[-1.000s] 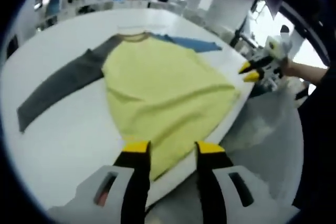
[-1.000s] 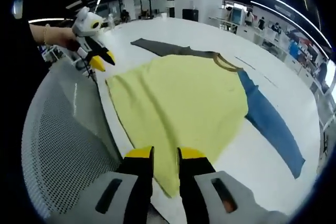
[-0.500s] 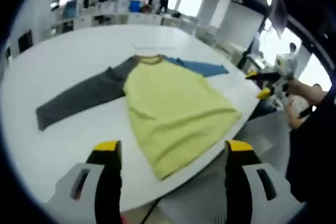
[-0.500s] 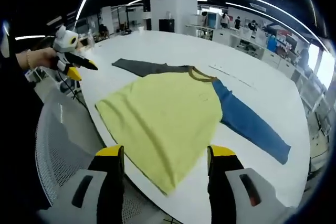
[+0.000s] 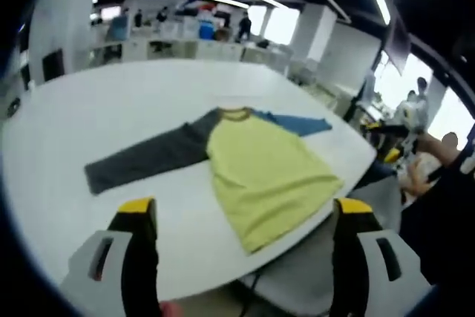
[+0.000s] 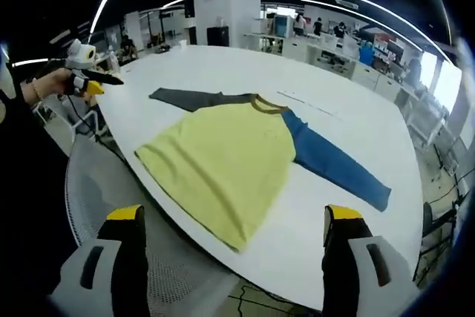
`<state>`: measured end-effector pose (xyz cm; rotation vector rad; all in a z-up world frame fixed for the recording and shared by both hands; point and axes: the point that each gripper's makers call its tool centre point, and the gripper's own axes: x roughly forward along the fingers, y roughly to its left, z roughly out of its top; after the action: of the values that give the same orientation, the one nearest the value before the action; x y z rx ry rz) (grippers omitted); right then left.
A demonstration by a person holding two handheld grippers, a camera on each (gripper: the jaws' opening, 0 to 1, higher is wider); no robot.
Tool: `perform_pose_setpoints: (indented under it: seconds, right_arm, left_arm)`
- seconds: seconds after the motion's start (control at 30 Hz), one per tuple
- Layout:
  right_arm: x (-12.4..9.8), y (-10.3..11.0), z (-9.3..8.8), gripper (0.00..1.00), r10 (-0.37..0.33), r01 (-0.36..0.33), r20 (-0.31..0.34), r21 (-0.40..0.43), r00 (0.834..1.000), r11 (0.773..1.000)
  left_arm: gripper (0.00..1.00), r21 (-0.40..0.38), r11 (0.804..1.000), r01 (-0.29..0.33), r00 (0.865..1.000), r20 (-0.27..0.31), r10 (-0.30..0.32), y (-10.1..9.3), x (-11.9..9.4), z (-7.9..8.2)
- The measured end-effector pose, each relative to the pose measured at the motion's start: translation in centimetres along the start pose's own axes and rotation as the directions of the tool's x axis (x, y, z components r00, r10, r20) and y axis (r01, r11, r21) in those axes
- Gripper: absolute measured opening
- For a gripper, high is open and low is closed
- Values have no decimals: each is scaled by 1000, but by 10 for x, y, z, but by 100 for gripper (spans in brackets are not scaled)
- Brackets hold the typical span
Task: Fold the garment on the visible template until the final outline fits inside the template.
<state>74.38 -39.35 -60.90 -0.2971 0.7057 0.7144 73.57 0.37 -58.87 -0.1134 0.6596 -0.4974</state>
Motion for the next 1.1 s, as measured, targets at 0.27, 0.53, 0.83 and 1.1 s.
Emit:
perform_pose_setpoints:
  seconds: [0.27,0.53,0.83,1.1]
  right_arm:
    - [-39,-15,22,100,-92,78,135,100,987,992]
    - [-62,-14,29,100,-160,132,180,162,971,978]
    - [-60,-4,16,100,-135,108,154,170,979,979]
    - [-61,-14,14,100,-129,99,170,177,977,979]
  left_arm:
    - [96,61,997,49,998,45,-52,-12,-21,20]
    - [96,97,992,77,997,-2,-77,-5,-30,10]
    - [96,59,998,36,999,34,-38,-5,-38,8]
    - [96,69,997,26,999,18,-27,-12,-32,6]
